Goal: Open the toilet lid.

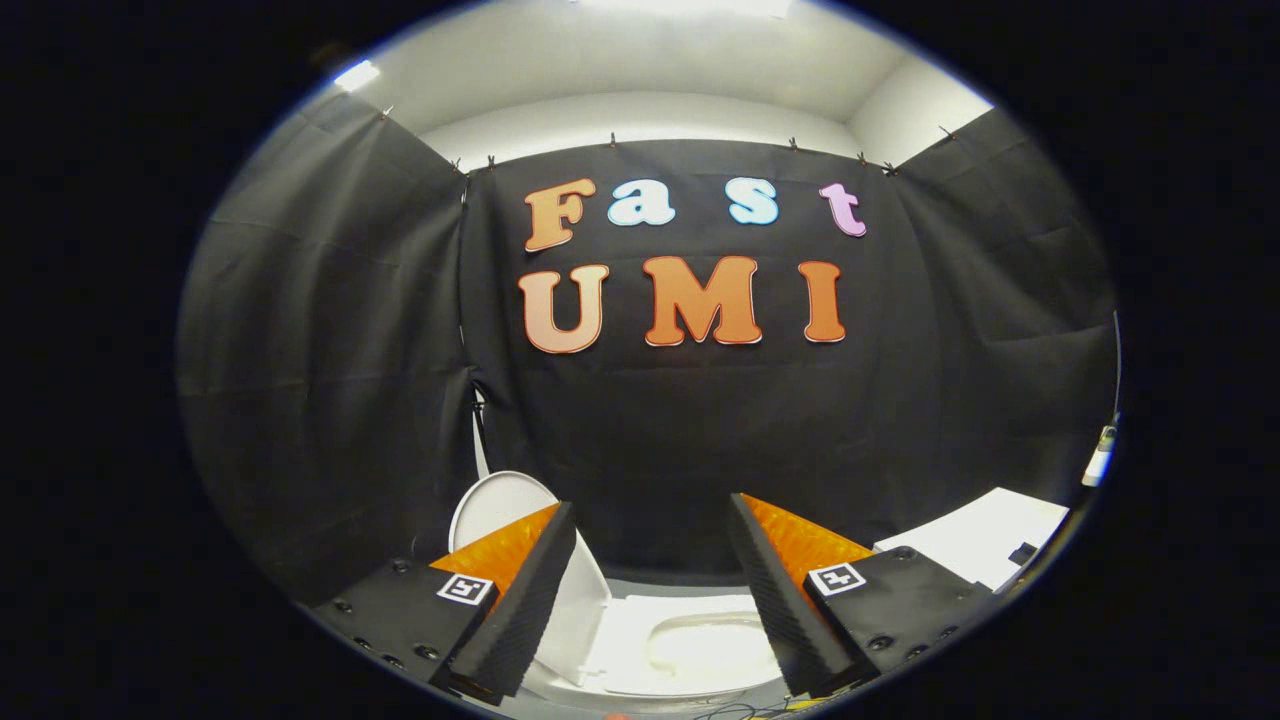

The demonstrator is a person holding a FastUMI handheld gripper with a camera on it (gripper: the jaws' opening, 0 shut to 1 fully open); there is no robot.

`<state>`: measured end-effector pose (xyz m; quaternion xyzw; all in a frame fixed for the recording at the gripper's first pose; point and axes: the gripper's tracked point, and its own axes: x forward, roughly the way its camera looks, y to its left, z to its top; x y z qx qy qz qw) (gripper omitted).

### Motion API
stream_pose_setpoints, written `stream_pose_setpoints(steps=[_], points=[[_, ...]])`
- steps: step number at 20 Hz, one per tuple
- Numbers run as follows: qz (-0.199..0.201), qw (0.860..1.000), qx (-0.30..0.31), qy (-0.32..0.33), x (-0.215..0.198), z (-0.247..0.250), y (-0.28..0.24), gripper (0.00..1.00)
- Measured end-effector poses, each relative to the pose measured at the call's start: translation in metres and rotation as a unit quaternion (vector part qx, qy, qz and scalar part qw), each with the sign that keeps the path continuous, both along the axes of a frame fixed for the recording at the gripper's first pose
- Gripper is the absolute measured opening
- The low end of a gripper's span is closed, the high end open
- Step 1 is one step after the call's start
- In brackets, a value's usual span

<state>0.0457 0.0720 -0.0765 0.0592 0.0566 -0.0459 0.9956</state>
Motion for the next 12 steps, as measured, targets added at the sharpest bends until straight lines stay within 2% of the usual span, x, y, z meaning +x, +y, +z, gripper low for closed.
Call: stream_pose_setpoints(steps=[6,12], points=[[0.007,1.000,0.023,-0.015,-0.0033,0.0037,-0.0005,0.99],[0.008,1.000,0.016,-0.008,-0.0041,0.0007,-0.0002,0.99]])
